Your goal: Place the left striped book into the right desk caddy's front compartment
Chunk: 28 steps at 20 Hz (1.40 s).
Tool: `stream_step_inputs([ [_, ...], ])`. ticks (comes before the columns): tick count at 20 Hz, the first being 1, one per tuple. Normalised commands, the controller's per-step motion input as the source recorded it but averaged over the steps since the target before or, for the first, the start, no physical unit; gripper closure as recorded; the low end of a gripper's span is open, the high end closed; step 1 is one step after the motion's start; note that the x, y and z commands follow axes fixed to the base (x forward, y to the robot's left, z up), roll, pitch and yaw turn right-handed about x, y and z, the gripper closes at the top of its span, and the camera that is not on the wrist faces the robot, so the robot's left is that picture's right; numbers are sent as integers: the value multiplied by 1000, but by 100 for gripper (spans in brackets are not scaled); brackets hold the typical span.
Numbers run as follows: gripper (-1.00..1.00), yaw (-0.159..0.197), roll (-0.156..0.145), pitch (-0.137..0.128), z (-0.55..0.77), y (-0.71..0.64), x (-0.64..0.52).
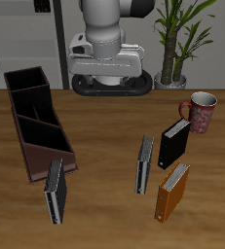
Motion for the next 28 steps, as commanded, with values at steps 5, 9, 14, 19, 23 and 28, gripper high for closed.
stream_step_inputs([
  [5, -100, -19, -89, -47, 70, 99, 270],
  [9, -100, -8, -48, 8, 17, 105, 312],
  [14, -100, 78, -21, -9, -26, 289, 351],
  [19, -100, 45, -6, 5, -83, 327, 288],
  [23, -100, 7, 24, 18, -76, 244, 184],
  [28, -100, 30, 22, -51, 119, 370, 157],
])
